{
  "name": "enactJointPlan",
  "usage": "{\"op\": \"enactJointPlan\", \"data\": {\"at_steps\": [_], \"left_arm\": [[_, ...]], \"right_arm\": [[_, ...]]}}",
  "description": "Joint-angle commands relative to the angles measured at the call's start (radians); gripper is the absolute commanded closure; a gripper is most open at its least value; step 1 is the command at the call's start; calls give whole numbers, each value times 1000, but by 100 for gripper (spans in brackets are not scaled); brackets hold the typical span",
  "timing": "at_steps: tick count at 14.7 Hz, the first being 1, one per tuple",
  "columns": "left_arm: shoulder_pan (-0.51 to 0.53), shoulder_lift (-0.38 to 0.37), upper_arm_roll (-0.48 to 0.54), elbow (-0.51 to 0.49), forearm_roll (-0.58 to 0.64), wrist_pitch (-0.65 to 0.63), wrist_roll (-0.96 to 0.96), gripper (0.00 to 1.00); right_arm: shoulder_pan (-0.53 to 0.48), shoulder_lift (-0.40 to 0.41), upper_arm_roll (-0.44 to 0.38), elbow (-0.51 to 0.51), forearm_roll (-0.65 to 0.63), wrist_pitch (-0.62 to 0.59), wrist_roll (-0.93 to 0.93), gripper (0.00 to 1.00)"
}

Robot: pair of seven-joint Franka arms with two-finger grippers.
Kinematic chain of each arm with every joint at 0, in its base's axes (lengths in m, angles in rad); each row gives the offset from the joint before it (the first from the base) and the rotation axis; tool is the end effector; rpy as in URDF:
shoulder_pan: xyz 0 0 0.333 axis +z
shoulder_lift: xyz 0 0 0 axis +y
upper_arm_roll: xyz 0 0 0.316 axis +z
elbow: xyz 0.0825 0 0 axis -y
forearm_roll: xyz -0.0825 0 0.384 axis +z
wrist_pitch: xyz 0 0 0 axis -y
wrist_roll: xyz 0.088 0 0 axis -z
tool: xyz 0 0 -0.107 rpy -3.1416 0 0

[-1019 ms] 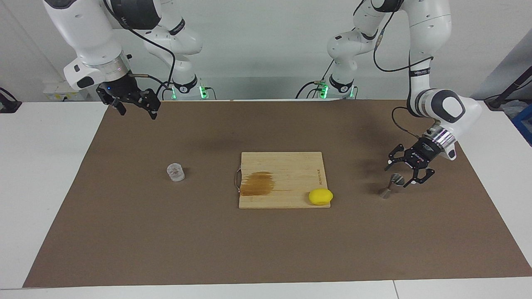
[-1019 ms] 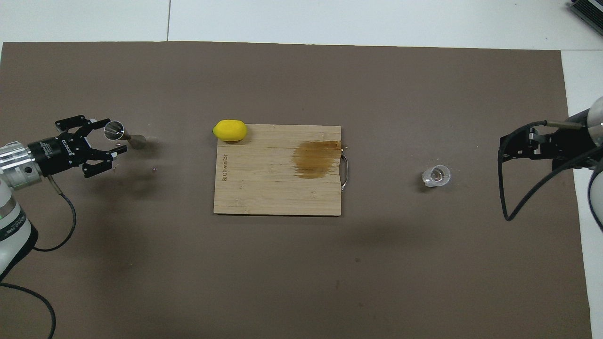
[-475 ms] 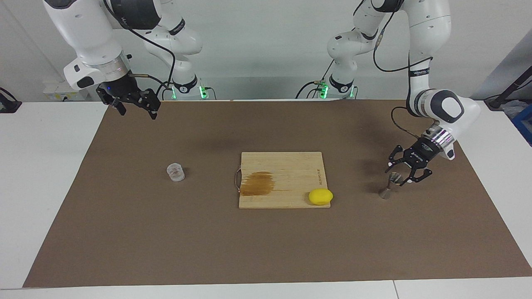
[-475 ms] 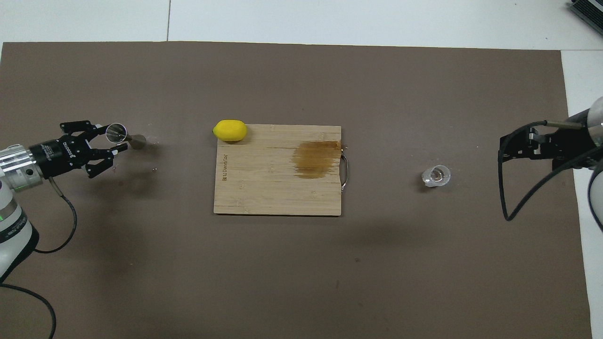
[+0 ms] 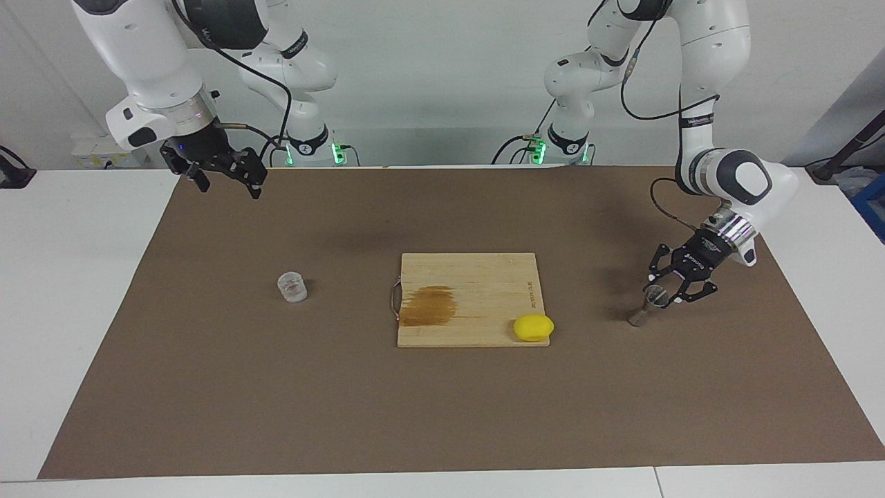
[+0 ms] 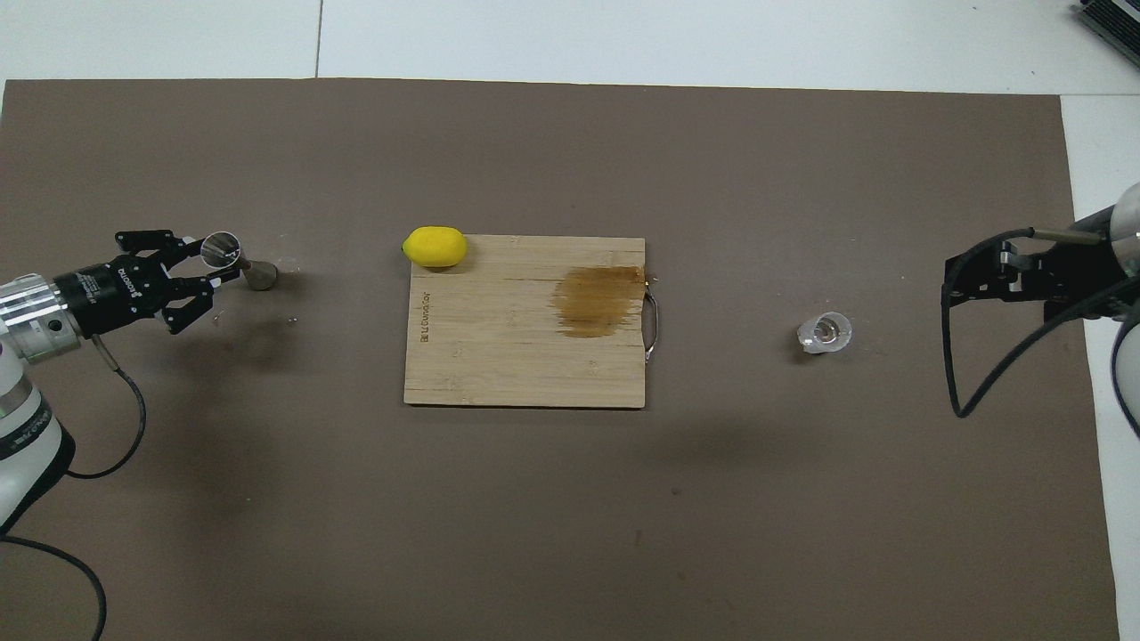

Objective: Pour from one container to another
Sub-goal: 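Close the left gripper around the small metal cup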

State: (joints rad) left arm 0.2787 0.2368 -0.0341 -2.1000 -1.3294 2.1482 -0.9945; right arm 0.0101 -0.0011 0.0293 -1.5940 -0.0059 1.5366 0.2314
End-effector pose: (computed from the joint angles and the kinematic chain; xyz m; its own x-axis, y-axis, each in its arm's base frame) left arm 0.5692 0.1008 0.3157 -0.2977 0.4228 -0.8560 0.8442 0.5352 -0.0292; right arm 0.5493 0.0210 0.6113 0.9801 -0.1911 -0.0534 -0.1903 -0.9815 0.0187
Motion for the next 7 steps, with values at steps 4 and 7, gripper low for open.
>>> {"op": "enactJointPlan", "data": {"at_steps": [4,7], "left_arm": [[-1,-27,5,-18,-40,-72,10,100],[-16,-40,5,-17,-40,-160,11,100]], "right_arm": [[-10,-22,6,-26,-5,19,-7,0],[-10,-22,6,-26,-5,19,-9,0]]}}
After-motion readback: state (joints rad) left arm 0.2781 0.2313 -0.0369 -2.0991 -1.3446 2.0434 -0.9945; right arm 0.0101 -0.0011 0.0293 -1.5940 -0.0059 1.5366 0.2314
